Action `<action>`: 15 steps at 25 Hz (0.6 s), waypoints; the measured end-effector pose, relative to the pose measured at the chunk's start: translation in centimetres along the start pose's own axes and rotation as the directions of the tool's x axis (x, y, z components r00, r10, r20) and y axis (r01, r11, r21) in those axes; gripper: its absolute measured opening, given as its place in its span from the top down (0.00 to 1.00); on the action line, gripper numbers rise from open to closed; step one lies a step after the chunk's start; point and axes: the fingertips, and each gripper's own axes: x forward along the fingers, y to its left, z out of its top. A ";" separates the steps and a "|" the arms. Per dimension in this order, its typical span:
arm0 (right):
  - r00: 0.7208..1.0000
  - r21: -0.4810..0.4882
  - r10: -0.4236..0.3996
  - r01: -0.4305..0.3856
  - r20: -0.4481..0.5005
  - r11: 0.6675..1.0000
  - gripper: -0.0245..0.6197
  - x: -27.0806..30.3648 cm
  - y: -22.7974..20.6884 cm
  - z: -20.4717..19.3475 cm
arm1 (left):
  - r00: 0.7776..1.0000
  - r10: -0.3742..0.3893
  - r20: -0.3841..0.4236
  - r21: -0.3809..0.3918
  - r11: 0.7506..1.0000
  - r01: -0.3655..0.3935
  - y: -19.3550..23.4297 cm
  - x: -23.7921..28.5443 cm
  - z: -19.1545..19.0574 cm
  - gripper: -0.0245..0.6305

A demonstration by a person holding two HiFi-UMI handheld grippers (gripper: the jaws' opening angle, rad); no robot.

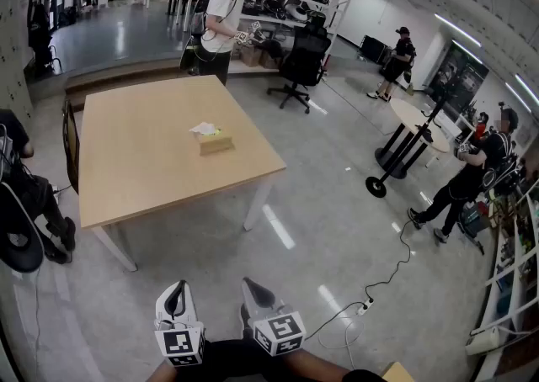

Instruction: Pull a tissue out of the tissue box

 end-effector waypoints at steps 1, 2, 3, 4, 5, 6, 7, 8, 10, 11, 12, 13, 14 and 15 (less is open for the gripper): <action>1.000 -0.001 0.000 0.000 -0.001 1.000 0.98 0.2 0.0 -0.1 | 1.000 -0.001 -0.001 -0.003 1.000 0.001 0.1 0.1 -0.2 0.93; 1.000 -0.003 0.000 0.000 -0.001 1.000 0.98 0.3 0.0 -0.2 | 1.000 -0.002 -0.002 -0.004 1.000 0.002 0.2 0.3 -0.3 0.93; 1.000 -0.003 0.000 0.000 -0.002 1.000 0.98 0.5 0.0 -0.2 | 1.000 -0.002 -0.002 -0.003 1.000 0.002 0.3 0.4 -0.4 0.93; 1.000 -0.004 0.000 0.000 -0.003 1.000 0.98 0.5 0.0 -0.3 | 1.000 -0.002 -0.003 -0.001 1.000 0.002 0.4 0.4 -0.5 0.93; 1.000 -0.003 0.000 0.000 -0.004 1.000 0.98 0.5 0.0 -0.3 | 1.000 -0.002 -0.005 0.001 1.000 0.002 0.4 0.4 -0.8 0.93; 1.000 -0.003 0.000 0.000 -0.004 1.000 0.98 0.5 0.0 -0.3 | 1.000 -0.003 -0.007 0.002 1.000 0.003 0.4 0.4 -1.1 0.93; 1.000 -0.003 0.000 0.000 -0.004 1.000 0.98 0.5 0.0 -0.3 | 1.000 -0.004 -0.007 0.002 1.000 0.004 0.3 0.4 -1.0 0.93; 1.000 -0.004 0.000 0.000 -0.004 1.000 0.98 0.4 -0.1 -0.3 | 1.000 -0.003 -0.003 0.002 1.000 0.003 0.3 0.4 -0.6 0.93; 1.000 -0.003 0.002 -0.002 -0.004 1.000 0.98 0.5 -0.1 -0.3 | 1.000 -0.001 0.001 0.001 1.000 0.001 0.2 0.4 -0.1 0.93; 1.000 0.000 0.004 -0.004 -0.004 1.000 0.98 0.5 -0.1 -0.3 | 1.000 -0.001 0.001 -0.001 1.000 0.001 0.3 0.5 -0.1 0.93; 1.000 0.004 0.008 -0.008 -0.005 1.000 0.98 0.6 0.0 -0.3 | 1.000 -0.001 -0.001 -0.003 1.000 0.001 0.3 0.5 -0.3 0.93; 1.000 0.011 0.012 -0.012 -0.007 1.000 0.98 0.7 0.0 -0.4 | 1.000 -0.001 -0.004 -0.005 1.000 0.001 0.4 0.5 -0.5 0.93; 1.000 0.018 0.015 -0.015 -0.011 1.000 0.98 0.8 0.1 -0.5 | 1.000 -0.001 -0.005 -0.007 1.000 0.001 0.5 0.4 -0.7 0.93; 1.000 0.023 0.017 -0.017 -0.018 1.000 0.98 0.9 0.2 -0.7 | 1.000 0.000 -0.007 -0.009 1.000 0.000 0.5 0.4 -0.8 0.93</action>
